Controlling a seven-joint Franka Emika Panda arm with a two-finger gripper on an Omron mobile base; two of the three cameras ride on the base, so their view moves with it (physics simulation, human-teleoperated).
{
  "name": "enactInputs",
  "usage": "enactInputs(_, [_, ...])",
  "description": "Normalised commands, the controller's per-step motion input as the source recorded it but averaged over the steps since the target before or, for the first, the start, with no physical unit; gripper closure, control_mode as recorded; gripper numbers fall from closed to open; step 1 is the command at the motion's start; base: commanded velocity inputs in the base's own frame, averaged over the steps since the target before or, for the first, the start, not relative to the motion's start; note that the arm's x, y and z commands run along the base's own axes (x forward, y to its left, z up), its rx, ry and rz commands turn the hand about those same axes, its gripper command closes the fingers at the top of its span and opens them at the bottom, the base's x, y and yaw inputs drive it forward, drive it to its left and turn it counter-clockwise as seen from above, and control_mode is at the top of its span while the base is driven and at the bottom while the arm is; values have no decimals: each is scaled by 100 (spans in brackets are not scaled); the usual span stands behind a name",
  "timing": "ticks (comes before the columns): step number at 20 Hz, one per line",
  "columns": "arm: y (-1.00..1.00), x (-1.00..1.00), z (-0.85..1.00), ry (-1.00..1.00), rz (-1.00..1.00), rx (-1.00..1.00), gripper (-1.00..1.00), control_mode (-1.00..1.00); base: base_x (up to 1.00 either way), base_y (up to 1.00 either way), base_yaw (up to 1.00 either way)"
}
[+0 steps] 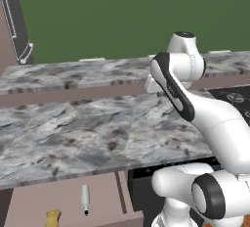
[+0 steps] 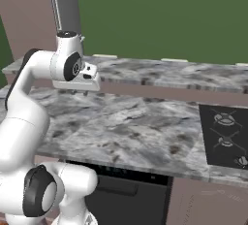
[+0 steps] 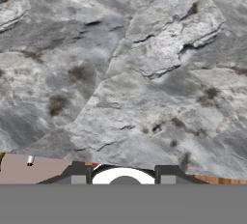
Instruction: Restock the sink supplies by placing the sponge and soap dispenser on the counter and next to the sink. Make sure the soap dispenser is upright.
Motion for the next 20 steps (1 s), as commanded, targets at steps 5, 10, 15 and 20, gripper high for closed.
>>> enactInputs(5, [0, 0, 0, 0, 0, 0, -100, 100, -27, 6, 0])
enactInputs(10, [0, 0, 0, 0, 0, 0, -100, 100, -65, 35, 0])
enactInputs(15, [0, 0, 0, 0, 0, 0, -100, 100, -39, 68, 0])
enactInputs(20, [0, 0, 0, 0, 0, 0, -100, 100, -14, 97, 0])
